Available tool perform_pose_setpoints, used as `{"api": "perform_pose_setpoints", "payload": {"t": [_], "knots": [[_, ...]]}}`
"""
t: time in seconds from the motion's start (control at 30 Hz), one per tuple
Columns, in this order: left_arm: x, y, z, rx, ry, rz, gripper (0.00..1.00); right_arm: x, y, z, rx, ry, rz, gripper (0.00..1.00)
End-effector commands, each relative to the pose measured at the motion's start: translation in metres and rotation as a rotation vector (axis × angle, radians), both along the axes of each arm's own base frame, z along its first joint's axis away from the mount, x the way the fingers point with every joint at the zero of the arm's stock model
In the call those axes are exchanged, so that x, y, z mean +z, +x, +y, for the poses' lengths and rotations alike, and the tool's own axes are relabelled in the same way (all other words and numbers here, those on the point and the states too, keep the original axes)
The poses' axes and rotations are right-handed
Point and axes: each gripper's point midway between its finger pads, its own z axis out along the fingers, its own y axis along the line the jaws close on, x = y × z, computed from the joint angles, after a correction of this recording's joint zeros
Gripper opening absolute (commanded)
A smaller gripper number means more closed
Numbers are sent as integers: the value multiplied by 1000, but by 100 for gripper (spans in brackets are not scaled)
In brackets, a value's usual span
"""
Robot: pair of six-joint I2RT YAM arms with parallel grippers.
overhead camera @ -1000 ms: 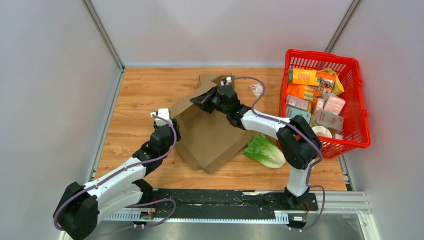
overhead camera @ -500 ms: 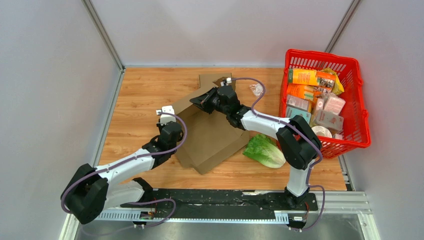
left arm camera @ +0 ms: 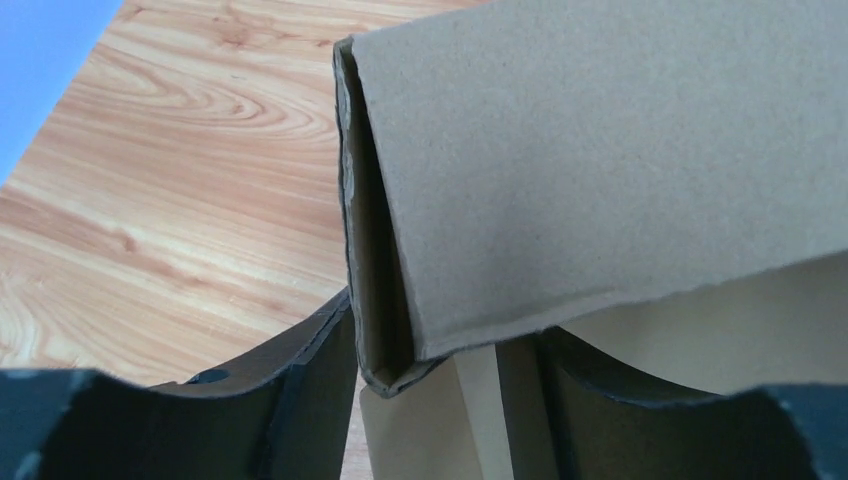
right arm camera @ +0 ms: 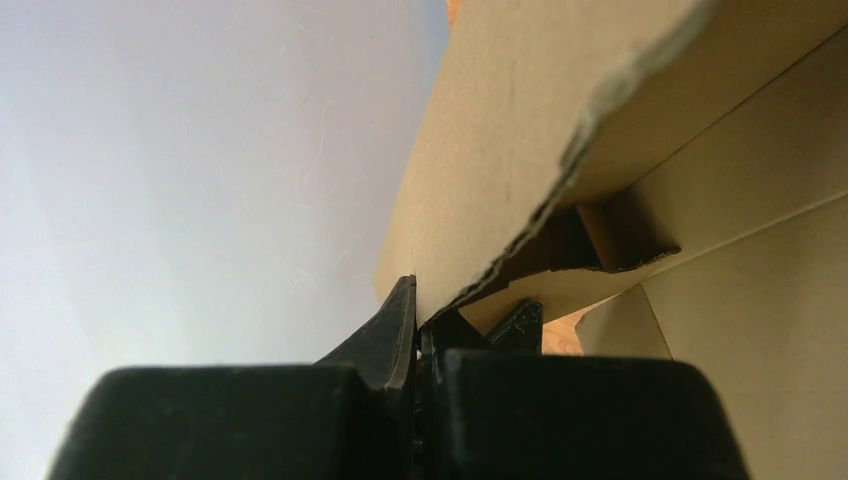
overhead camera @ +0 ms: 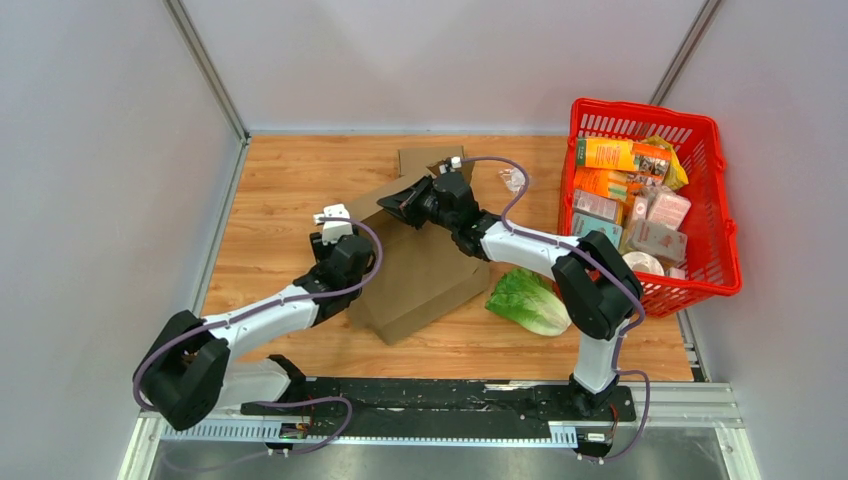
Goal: Fold the paper box
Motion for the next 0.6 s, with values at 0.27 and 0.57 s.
{"api": "perform_pose_setpoints", "payload": {"t": [0.27, 0.57], "knots": [[5, -19, -29, -302, -169, -85, 65, -1, -4, -6, 38, -17, 31, 0], [-16, -34, -23, -270, -233, -29, 58, 8, 6, -1, 28, 21, 59, 0]]}}
